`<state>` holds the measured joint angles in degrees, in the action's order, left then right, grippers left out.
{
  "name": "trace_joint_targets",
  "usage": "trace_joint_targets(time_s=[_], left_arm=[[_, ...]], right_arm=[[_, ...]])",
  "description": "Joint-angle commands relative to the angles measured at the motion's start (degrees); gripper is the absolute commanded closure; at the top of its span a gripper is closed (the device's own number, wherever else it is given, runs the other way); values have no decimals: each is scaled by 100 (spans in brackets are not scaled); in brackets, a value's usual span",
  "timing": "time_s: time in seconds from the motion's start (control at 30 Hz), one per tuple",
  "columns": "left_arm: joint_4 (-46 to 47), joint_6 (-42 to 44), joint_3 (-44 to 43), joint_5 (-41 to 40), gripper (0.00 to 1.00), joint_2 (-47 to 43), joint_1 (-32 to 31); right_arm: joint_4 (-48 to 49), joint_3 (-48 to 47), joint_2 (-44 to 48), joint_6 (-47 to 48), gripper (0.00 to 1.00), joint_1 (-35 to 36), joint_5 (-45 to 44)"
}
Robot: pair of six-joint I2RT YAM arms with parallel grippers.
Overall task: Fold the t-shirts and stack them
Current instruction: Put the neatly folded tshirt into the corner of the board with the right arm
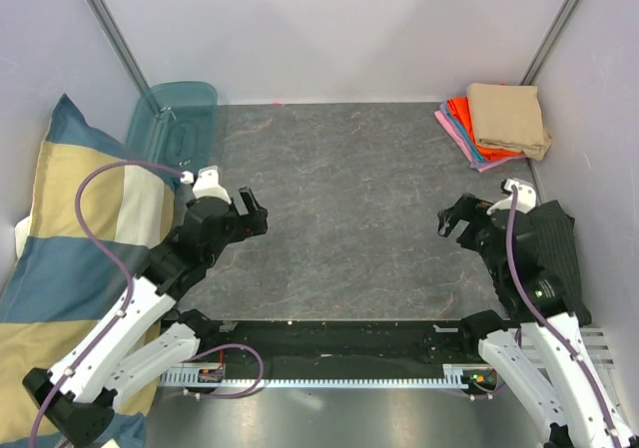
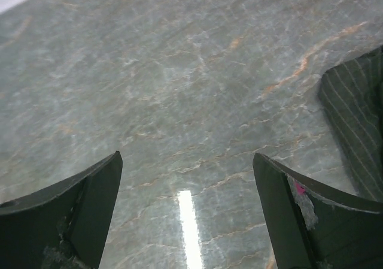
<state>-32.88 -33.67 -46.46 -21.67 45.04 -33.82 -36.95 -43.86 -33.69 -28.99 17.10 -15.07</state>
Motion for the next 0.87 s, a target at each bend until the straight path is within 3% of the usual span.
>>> trace_joint_targets(time_s=[0.0,0.23,0.83], left_arm=[[-200,-78,303,-302,0,-644,7],[-604,-473,673,-513,0,-1287,7],[-860,-746,708,-751,0,-1269,7]], right_arm=[[-84,79,433,-247,2,56,312],[4,158,416,-150,2,56,619],[56,158,478,-89,2,56,620]])
